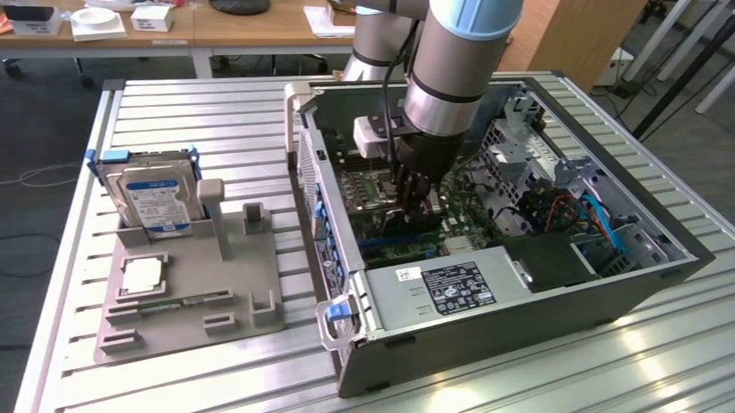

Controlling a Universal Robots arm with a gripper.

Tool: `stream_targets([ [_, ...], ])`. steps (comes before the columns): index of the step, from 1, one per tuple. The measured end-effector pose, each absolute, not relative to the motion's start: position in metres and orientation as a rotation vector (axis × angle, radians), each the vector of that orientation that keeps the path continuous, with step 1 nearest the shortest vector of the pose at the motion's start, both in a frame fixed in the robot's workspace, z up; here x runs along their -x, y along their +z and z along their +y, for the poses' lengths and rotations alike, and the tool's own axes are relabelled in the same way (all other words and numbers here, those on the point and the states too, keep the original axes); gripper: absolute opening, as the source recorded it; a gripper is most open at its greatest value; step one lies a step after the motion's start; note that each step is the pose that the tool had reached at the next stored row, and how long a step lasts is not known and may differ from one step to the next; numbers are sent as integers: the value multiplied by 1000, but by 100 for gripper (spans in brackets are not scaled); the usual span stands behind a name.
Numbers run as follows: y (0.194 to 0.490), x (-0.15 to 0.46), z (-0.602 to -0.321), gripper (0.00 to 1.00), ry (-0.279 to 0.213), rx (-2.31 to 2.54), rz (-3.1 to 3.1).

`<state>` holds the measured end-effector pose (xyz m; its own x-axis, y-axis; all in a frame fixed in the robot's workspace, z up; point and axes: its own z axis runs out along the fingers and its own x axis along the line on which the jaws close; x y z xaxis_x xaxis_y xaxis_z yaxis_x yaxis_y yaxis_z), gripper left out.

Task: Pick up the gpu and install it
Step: 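Insert the gpu into the slot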

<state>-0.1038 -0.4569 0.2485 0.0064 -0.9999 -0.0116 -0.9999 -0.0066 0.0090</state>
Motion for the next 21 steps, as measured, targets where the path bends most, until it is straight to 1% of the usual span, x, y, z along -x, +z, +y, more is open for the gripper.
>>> stream_targets([
  [21, 248, 105, -457, 27, 29, 2225, 2210],
])
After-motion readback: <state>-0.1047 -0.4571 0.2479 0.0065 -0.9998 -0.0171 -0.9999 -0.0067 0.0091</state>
